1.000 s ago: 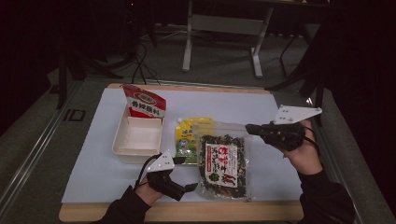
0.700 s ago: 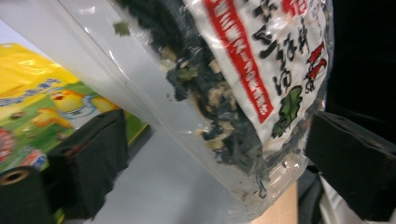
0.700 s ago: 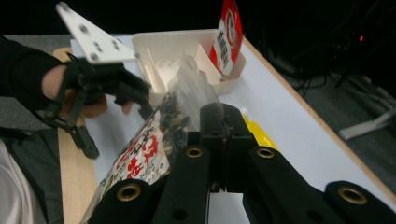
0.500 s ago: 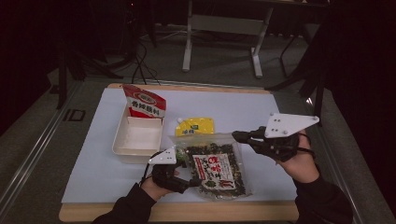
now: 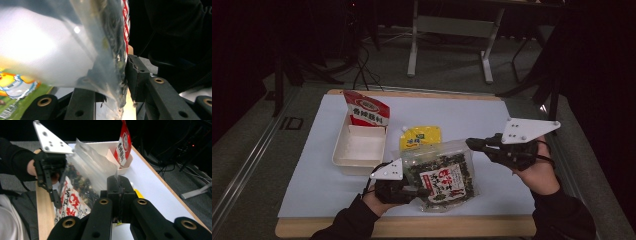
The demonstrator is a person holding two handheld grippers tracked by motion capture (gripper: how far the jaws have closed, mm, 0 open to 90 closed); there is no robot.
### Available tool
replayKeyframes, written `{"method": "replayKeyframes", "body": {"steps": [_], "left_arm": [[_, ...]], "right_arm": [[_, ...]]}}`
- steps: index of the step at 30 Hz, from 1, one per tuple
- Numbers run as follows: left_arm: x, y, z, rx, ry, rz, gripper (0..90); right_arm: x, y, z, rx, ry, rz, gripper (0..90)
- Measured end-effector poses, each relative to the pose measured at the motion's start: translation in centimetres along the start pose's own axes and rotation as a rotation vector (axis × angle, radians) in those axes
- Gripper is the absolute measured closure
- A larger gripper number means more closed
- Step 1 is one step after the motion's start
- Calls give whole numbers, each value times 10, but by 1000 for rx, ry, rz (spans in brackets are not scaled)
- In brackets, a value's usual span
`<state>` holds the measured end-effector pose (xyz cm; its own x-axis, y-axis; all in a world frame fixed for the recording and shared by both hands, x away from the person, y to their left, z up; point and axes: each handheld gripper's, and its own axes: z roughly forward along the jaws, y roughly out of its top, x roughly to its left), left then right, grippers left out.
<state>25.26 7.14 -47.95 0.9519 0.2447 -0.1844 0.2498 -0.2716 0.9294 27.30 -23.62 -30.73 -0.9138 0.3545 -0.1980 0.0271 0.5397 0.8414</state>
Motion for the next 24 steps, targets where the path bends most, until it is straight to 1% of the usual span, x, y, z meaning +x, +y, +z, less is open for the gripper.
{"method": "replayKeyframes", "body": {"steps": [2, 4, 5, 6, 8, 9, 10, 13, 14, 15, 16, 17, 19, 20, 21, 22, 23, 24], "left_arm": [[-3, 5, -2, 1, 10, 4, 742], [-4, 10, -5, 1, 15, -8, 758], [-6, 12, -6, 10, 37, 9, 769], [-7, 15, -7, 16, 41, 19, 770], [-8, 17, -8, 19, 46, 19, 772], [-9, 20, -10, 23, 47, 17, 772], [-10, 22, -11, 24, 46, 17, 772], [-11, 28, -13, 30, 54, 23, 772], [-11, 28, -13, 30, 54, 23, 772], [-12, 31, -16, 30, 55, 25, 772], [-11, 32, -17, 30, 51, 25, 772], [-12, 34, -19, 26, 61, 31, 772], [-12, 37, -23, 19, 53, 27, 772], [-14, 38, -25, 12, 73, 34, 772], [-14, 40, -27, 16, 70, 31, 773], [-14, 42, -30, 12, 78, 43, 772], [-15, 44, -33, 5, 95, 49, 772], [-15, 47, -35, 9, 92, 50, 772]], "right_arm": [[-3, -2, -1, -14, 0, 13, 893], [-5, -3, -2, -26, -13, 25, 887], [-7, -4, -3, -29, -24, 26, 878], [-8, -5, -3, -36, -24, 36, 870], [-10, -6, -3, -43, -23, 44, 855], [-12, -8, -4, -64, -20, 57, 782], [-12, -8, -4, -66, -25, 56, 762], [-12, -11, -2, -74, -24, 57, 651], [-12, -11, -2, -74, -24, 57, 651], [-11, -12, -3, -91, -30, 62, 583], [-11, -13, -3, -93, -37, 61, 558], [-12, -14, -4, -97, -43, 62, 534], [-14, -17, -5, -106, -49, 78, 490], [-15, -20, -6, -110, -55, 82, 464], [-16, -22, -6, -112, -62, 93, 450], [-18, -26, -6, -115, -68, 105, 438], [-20, -30, -6, -118, -67, 121, 422], [-22, -35, -5, -122, -61, 137, 407]]}}
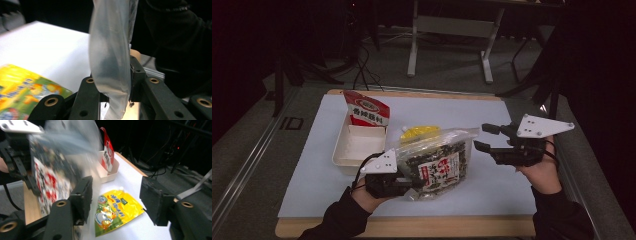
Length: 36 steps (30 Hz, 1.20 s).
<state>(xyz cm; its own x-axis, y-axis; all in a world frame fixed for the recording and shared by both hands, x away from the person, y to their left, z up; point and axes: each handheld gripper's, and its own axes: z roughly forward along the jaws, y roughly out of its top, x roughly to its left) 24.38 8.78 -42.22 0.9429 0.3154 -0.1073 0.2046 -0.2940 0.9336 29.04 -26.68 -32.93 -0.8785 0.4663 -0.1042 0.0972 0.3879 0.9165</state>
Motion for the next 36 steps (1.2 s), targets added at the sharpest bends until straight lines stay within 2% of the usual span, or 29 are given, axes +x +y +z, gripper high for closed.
{"method": "replayKeyframes", "body": {"steps": [2, 4, 5, 6, 7, 9, 14, 16, 17, 18, 19, 21, 22, 27, 36], "left_arm": [[0, 4, -7, -8, 36, 16, 772], [1, 7, -10, -7, 34, 17, 773], [3, 11, -19, -13, 69, 24, 773], [3, 11, -19, -13, 69, 24, 772], [5, 14, -28, -13, 103, 39, 773], [10, 16, -38, -16, 126, 38, 773], [25, 17, -60, -12, 205, 26, 772], [30, 17, -69, -12, 239, 18, 773], [30, 17, -69, -12, 239, 18, 772], [35, 15, -76, -7, 267, 11, 772], [38, 14, -80, -3, 276, 5, 772], [40, 12, -83, 3, 282, 3, 772], [45, 9, -88, 11, 308, -7, 772], [56, 1, -101, 31, 363, -23, 772], [83, -10, -121, 88, 438, -44, 772]], "right_arm": [[-5, -10, 4, 11, -6, 31, 379], [-9, -22, 10, 27, -3, 66, 362], [-12, -27, 12, 32, -10, 84, 347], [-14, -32, 14, 30, -4, 110, 330], [-16, -37, 16, 26, 4, 135, 301], [-19, -46, 20, 30, 0, 159, 257], [-25, -61, 23, -3, 51, 222, 166], [-25, -65, 23, -3, 62, 219, 136], [-25, -66, 23, 0, 65, 221, 146], [-25, -68, 24, -2, 63, 224, 145], [-25, -69, 24, -5, 64, 224, 145], [-26, -72, 24, -19, 70, 199, 144], [-27, -73, 25, -24, 79, 198, 142], [-31, -78, 25, -56, 100, 217, 141], [-32, -84, 27, -31, 89, 218, 141]]}}
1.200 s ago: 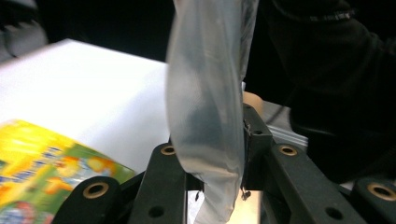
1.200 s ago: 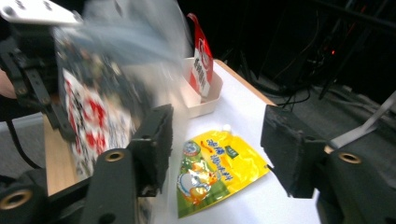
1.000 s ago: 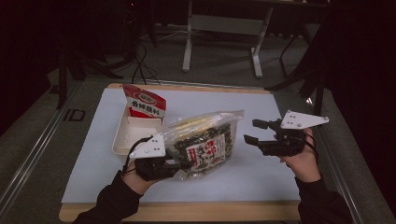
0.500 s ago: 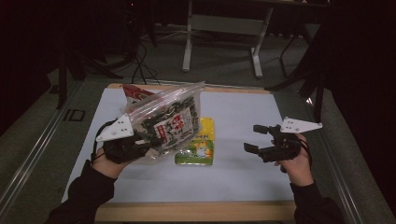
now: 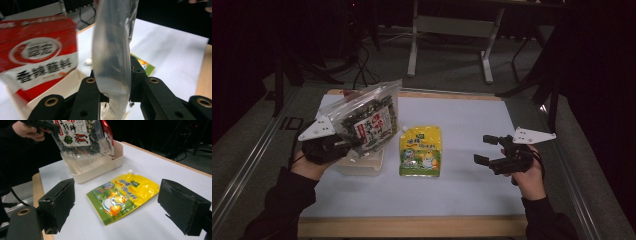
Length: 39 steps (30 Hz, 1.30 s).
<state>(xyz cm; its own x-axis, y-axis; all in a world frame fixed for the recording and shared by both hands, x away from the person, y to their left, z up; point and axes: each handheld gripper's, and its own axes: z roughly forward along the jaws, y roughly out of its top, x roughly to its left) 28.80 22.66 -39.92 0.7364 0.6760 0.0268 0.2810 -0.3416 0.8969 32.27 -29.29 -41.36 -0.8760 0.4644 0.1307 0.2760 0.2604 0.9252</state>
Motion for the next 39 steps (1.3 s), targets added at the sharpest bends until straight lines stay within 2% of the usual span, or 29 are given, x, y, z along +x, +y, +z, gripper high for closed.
{"method": "replayKeyframes", "body": {"steps": [3, 6, 10, 11, 12, 15, 18, 22, 29, 34, 35, 36, 37, 39], "left_arm": [[11, -3, -2, 15, 14, 8, 772], [20, -6, -1, 52, 34, 24, 772], [29, -12, 2, 79, 68, 20, 772], [29, -12, 2, 79, 68, 20, 772], [34, -15, 4, 87, 57, 1, 772], [36, -17, 7, 103, 63, 7, 772], [42, -21, 9, 96, 50, -25, 772], [44, -21, 8, 87, 44, -31, 772], [39, -16, 0, 89, 32, -4, 772], [39, -16, 0, 98, 27, -4, 772], [38, -17, 0, 92, 8, -3, 772], [38, -17, 0, 92, 8, -3, 772], [33, -17, 3, 119, 29, 20, 772], [32, -17, 5, 140, 29, 29, 772]], "right_arm": [[-1, -1, 0, 3, 0, 3, 141], [-2, -2, 0, 2, -1, 7, 141], [-3, -3, 1, 2, -2, 10, 142], [-3, -3, 1, 2, -2, 10, 142], [-3, -4, 2, 7, -1, 11, 142], [-3, -5, 3, 10, 0, 13, 142], [-3, -5, 3, 11, 4, 16, 142], [-4, -6, 4, 12, 4, 19, 142], [-4, -4, 5, 14, 9, 21, 142], [-3, -4, 6, 16, 13, 24, 142], [-3, -5, 6, 20, 13, 22, 142], [-3, -5, 6, 22, 14, 21, 142], [-3, -5, 7, 20, 17, 25, 142], [-4, -6, 7, 22, 15, 27, 142]]}}
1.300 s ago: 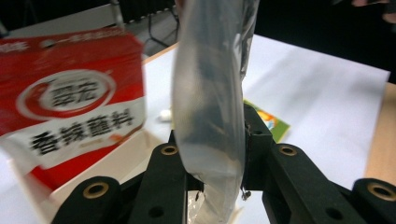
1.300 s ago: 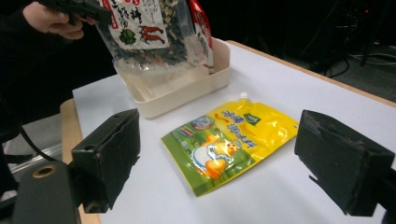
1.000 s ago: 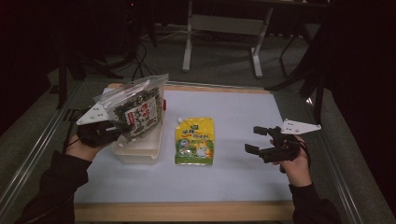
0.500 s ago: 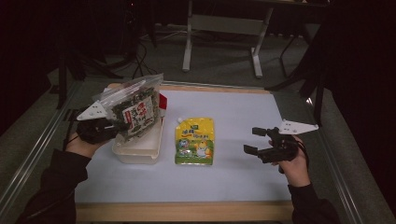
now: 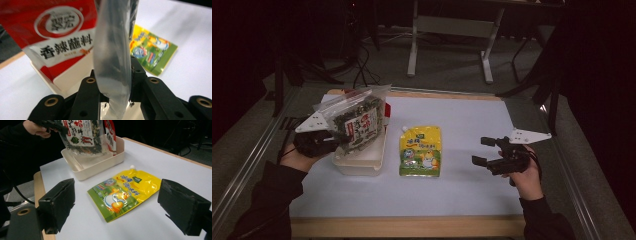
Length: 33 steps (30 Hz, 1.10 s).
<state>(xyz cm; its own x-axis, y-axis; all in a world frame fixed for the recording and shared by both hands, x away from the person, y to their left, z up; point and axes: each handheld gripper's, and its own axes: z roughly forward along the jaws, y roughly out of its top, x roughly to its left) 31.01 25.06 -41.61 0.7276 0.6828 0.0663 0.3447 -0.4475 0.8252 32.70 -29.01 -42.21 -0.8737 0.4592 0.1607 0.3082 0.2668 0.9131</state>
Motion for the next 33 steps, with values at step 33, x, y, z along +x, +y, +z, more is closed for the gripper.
{"method": "replayKeyframes", "body": {"steps": [33], "left_arm": [[37, -57, 31, -77, -22, -191, 721]], "right_arm": [[2, -7, 8, 23, 17, 2, 142]]}}
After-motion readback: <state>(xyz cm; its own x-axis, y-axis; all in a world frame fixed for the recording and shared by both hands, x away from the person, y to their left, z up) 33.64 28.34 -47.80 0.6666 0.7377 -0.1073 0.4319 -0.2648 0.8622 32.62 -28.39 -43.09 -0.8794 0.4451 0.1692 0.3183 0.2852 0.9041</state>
